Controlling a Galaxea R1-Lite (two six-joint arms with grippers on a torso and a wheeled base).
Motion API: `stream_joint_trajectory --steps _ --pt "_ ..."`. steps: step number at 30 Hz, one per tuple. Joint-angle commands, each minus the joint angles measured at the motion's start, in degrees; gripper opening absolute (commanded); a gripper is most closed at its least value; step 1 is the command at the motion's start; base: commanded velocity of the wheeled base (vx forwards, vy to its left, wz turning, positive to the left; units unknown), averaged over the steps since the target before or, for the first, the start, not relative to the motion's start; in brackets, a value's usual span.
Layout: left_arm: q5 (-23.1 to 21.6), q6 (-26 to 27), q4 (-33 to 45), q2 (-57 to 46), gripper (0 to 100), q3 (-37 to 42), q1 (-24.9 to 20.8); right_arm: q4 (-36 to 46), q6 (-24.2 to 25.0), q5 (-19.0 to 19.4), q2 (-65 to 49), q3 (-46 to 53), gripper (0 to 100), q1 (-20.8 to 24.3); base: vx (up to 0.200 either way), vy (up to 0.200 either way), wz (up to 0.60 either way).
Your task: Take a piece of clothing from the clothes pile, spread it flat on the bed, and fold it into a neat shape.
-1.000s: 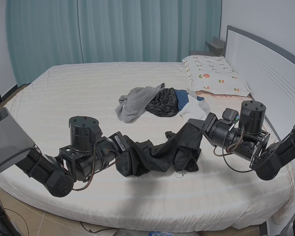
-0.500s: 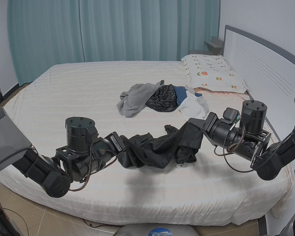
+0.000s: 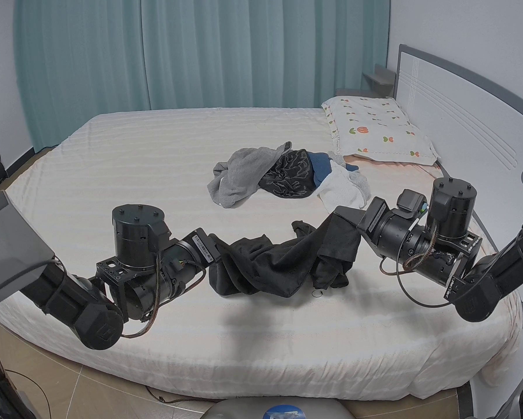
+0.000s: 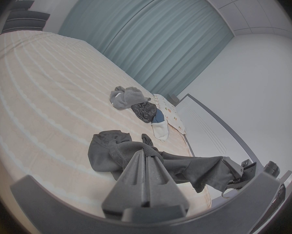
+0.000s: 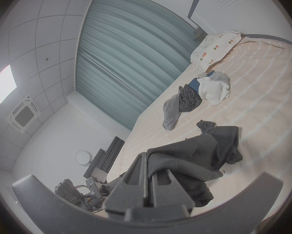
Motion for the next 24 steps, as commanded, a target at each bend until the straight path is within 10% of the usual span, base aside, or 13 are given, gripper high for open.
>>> stream_joint_trajectory --steps 1,24 --pt "0.2 0.0 -0.1 -0.5 0 -0.2 0.7 -0.1 0.0 0.1 0.0 0.2 0 0.0 0.0 0.2 0.0" --pt "-0.2 0.0 0.1 -3.5 0 0.5 0.7 -0.2 -0.2 -0.6 2.6 -0.6 0 -0.4 0.0 0.2 0.0"
